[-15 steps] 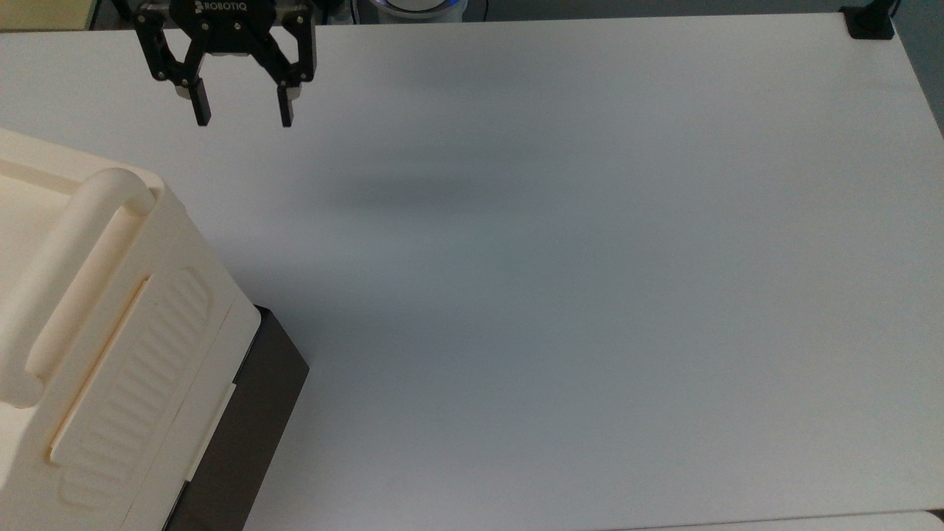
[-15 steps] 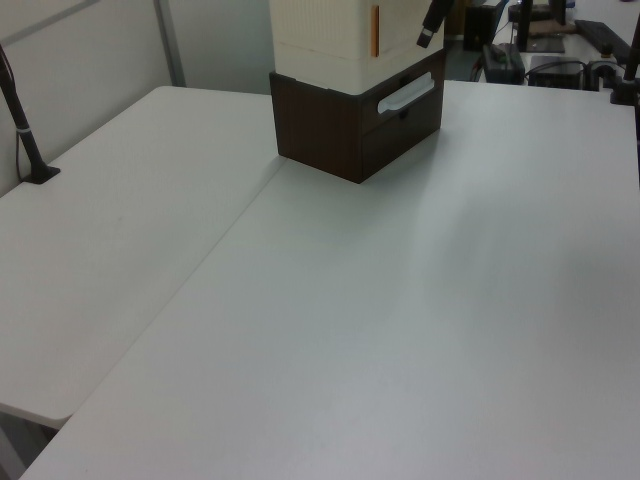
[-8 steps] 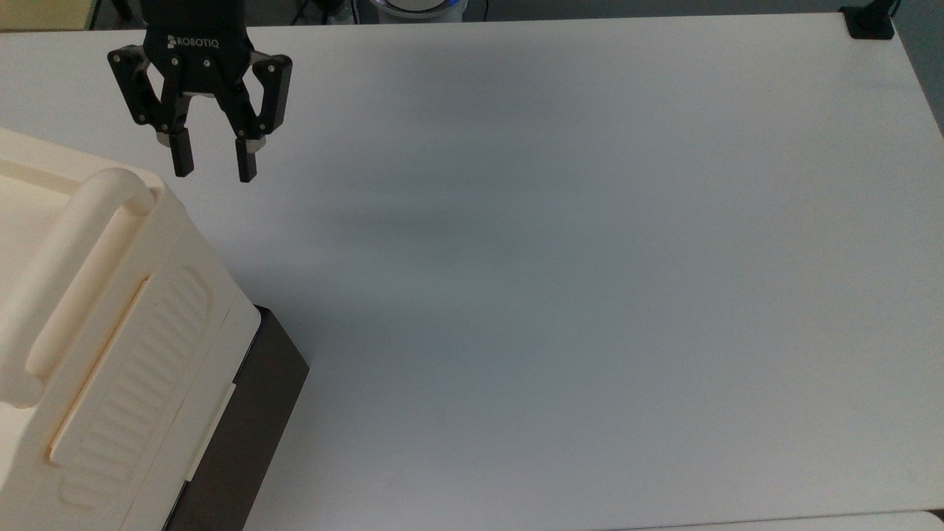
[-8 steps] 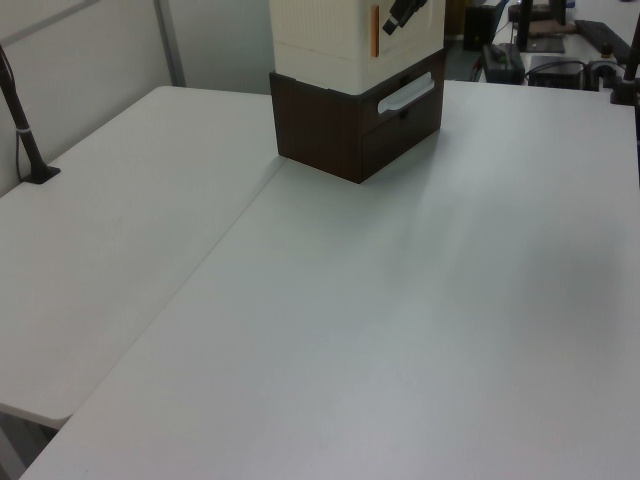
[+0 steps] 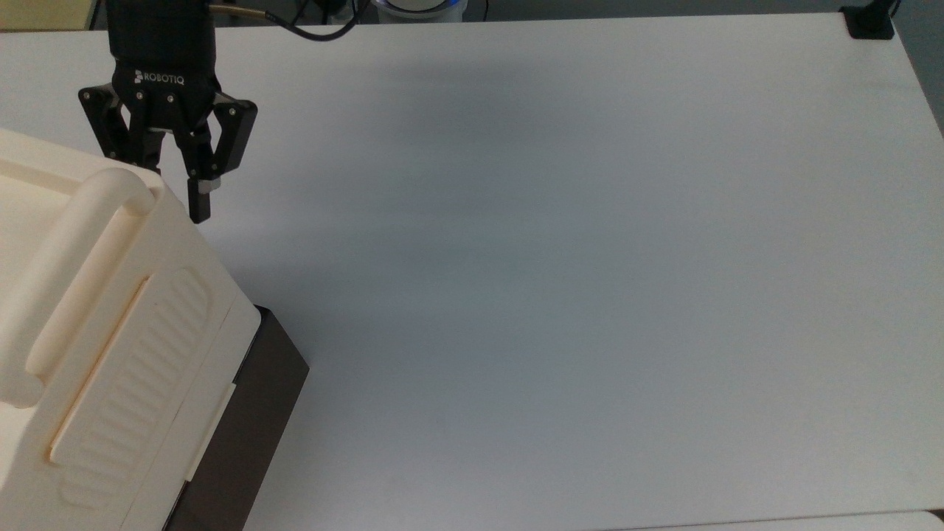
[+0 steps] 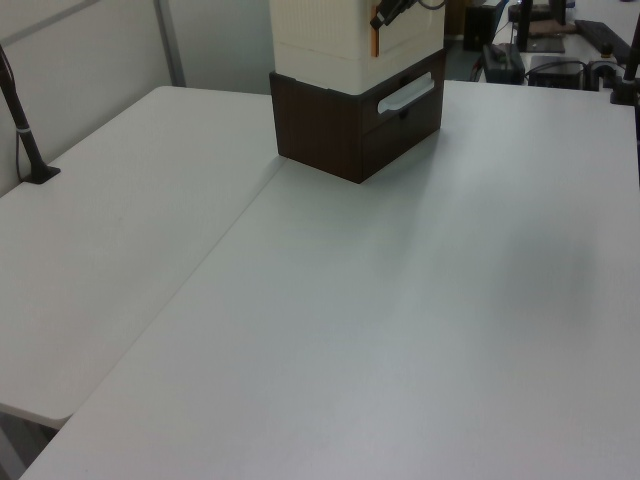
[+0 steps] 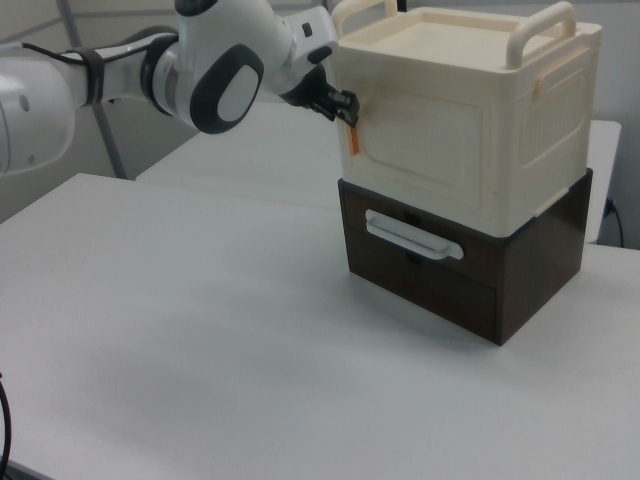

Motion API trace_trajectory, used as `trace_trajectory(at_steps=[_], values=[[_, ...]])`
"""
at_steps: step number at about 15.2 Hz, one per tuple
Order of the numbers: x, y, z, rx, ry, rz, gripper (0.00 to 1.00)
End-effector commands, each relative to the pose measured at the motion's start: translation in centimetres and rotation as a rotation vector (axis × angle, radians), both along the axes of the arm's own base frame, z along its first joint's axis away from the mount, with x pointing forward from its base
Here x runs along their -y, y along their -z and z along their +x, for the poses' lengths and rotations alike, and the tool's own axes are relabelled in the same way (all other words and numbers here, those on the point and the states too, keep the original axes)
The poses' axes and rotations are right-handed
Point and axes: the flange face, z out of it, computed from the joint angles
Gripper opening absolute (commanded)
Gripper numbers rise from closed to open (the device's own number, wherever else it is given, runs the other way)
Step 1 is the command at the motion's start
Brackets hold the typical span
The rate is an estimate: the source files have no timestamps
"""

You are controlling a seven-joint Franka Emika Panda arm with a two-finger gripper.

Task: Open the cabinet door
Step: 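Lower the gripper and close it on the orange door handle strip, then pull the door edge outward, swinging the cabinet door open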

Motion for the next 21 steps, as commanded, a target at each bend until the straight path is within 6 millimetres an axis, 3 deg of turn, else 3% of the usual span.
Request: trace_trajectory(at_steps=[1,2,4,11,13,19,21], values=[[-0.1,0.9,1.2,0.042,0.022,0.006,0.33],[0.0,1.2,1.3,0.039,0.023,0.006,0.26],[0.0,1.3,1.3,0.037,0.017,-0.003,0.02],[1.7,0.5,0.1,-0.020,0.007,-0.014,0.00],[2.4,-0.1,-1.1,-0.100,-0.029,-0.014,0.00],[2.2,-1.4,-3.8,-0.249,-0.077,0.035,0.00],[3.2,-1.8,-5.2,-0.308,-0.073,0.045,0.01]])
